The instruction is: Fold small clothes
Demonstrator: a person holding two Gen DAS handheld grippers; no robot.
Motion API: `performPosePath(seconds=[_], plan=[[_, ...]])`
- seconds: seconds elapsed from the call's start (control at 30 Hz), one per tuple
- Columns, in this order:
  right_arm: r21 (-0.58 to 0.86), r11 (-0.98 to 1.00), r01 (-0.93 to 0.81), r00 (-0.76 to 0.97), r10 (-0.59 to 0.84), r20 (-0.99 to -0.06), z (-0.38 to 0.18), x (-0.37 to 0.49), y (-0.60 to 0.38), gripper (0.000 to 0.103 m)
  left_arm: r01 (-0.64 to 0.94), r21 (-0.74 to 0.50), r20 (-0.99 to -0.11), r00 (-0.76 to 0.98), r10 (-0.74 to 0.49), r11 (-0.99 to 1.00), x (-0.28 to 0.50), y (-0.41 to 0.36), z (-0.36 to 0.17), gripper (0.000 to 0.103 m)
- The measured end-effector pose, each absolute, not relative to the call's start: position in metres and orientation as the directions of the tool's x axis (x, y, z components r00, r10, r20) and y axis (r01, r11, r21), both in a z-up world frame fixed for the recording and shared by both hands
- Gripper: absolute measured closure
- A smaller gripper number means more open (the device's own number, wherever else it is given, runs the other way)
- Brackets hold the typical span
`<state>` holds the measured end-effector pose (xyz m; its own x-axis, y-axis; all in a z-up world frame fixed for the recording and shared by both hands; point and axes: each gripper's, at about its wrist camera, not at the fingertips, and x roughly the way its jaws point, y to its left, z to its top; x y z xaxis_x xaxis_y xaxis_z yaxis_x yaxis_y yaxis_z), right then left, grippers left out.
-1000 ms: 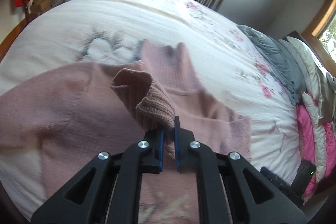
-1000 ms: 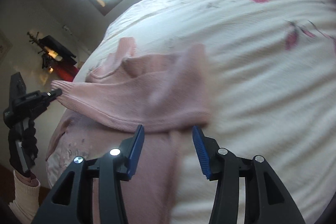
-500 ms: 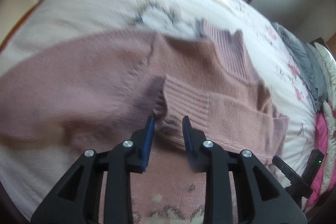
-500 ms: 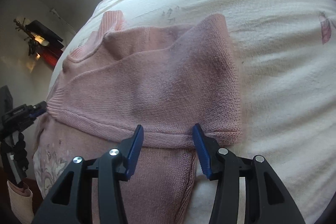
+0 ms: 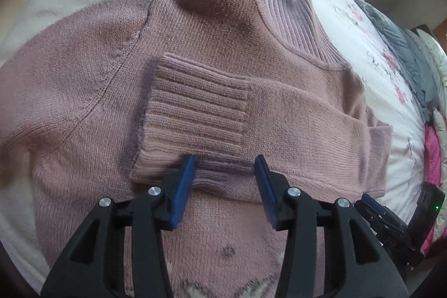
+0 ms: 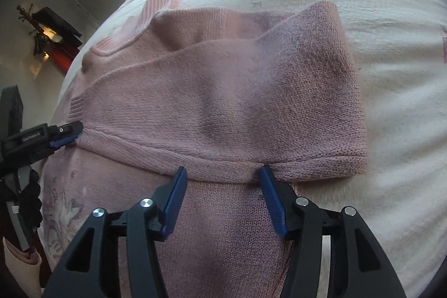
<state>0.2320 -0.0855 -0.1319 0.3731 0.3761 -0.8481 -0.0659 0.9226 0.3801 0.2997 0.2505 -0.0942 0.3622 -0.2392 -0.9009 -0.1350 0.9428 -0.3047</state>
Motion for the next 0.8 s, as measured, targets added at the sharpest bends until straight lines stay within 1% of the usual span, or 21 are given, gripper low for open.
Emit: performPosePath(seconds=[0.13,0.27,0.33,0.43,0.53,0.57,0.67,0.73,0.8], plan=[[0.381,0.922,-0.064,0.381,0.375,-0.845,-0.118,0.229,-0.083,0.047,-0.132,-0.320,-0.892,0.377,-0.251,0.938,0.288,0.260,-0.080,0.058],[0.417,0.900,-0.124,0.401,0.430,-0.809,-0.089,0.214,-0.069,0.046,-0.111,-0.319,-0.863,0.443,-0.241,0.941,0.253,0.293,-0.056,0.049],[0.400,0.901,-0.168,0.397,0.433,-0.809,-0.081,0.206,-0.052,0.045,-0.143,-0.291,-0.865,0.462,-0.197,0.946,0.227,0.325,-0.053,0.049],[0.378,0.897,-0.230,0.381,0.441,-0.813,-0.076,0.203,-0.023,0.044,-0.242,-0.245,-0.878,0.467,-0.108,0.939,0.189,0.387,-0.058,0.049],[0.363,0.890,-0.275,0.369,0.446,-0.815,-0.077,0.203,0.006,0.044,-0.366,-0.237,-0.879,0.476,-0.038,0.900,0.149,0.452,-0.062,0.048],[0.367,0.887,-0.281,0.365,0.453,-0.813,-0.078,0.203,0.013,0.044,-0.398,-0.235,-0.879,0.477,-0.019,0.887,0.140,0.468,-0.063,0.047],[0.355,0.889,-0.290,0.354,0.444,-0.823,-0.084,0.203,0.031,0.043,-0.569,-0.260,-0.884,0.466,0.046,0.780,0.105,0.550,-0.076,0.046],[0.338,0.891,-0.302,0.354,0.434,-0.828,-0.086,0.201,0.040,0.043,-0.630,-0.264,-0.877,0.472,0.091,0.730,0.095,0.585,-0.081,0.046],[0.327,0.892,-0.311,0.355,0.428,-0.831,-0.087,0.199,0.043,0.043,-0.651,-0.308,-0.862,0.500,0.087,0.693,0.091,0.609,-0.084,0.048]])
